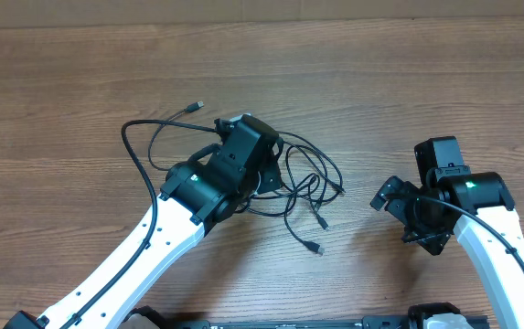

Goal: Untangle cables

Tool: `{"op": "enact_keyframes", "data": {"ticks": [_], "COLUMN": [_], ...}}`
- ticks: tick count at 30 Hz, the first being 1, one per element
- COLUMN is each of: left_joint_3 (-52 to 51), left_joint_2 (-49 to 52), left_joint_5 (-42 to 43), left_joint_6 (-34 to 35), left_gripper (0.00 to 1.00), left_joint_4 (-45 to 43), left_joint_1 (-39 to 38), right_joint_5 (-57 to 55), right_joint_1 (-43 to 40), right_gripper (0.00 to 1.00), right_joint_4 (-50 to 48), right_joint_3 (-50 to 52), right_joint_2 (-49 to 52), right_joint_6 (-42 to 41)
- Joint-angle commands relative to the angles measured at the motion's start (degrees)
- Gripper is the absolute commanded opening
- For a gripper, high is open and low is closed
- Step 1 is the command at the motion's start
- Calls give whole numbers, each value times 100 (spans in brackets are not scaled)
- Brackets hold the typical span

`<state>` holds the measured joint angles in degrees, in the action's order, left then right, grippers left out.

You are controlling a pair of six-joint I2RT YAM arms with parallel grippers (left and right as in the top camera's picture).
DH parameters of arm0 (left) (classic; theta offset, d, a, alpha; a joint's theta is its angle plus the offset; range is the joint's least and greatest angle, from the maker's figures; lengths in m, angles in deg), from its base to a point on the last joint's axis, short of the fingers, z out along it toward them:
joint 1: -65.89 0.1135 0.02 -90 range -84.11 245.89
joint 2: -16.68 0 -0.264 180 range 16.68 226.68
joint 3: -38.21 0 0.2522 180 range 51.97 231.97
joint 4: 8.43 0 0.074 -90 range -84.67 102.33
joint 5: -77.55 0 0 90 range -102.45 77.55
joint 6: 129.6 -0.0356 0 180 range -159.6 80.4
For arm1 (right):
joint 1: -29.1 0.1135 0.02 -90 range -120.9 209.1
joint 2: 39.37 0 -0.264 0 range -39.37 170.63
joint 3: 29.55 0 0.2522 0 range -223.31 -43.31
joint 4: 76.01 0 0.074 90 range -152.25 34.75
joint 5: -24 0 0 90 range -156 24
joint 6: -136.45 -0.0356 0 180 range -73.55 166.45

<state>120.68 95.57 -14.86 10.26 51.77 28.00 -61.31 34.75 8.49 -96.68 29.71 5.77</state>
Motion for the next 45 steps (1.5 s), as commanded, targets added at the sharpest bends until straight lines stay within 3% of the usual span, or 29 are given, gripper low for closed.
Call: {"op": "enact_keyframes", "data": {"ticks": [1,12,19,28,33,36,38,41,45], "left_joint_3": [92,1523,1720,1718,1718,1718,1725,1836,2396], "left_joint_2": [-28,-28,22,72,74,76,72,52,-13], "left_joint_5": [-369,-2046,-1950,-1810,-1587,-1427,-1097,-498,-713], "left_joint_6": [-431,-463,1049,1060,1045,566,-334,-1596,-1904], "left_gripper": [4,4,4,4,4,4,4,4,4], "left_joint_4": [212,2177,2315,3084,2997,2684,2249,1622,1213], "left_joint_1": [-35,-26,-28,-28,-28,-37,-35,-26,33], "right_joint_5": [13,13,13,13,13,214,844,2745,4367], "right_joint_1": [-15,-15,-15,-15,-15,-15,-15,-15,-15], "right_gripper": [100,100,100,100,100,100,100,100,100], "right_joint_4": [-13,-13,-15,-13,-232,-643,-634,-887,-1005], "right_joint_3": [-70,-70,-70,-70,-70,-70,-70,-70,-70], "right_joint_2": [-17,-17,-17,-17,-17,-15,-17,-17,-17], "right_joint_6": [26,26,26,26,26,28,127,1585,2946]}}
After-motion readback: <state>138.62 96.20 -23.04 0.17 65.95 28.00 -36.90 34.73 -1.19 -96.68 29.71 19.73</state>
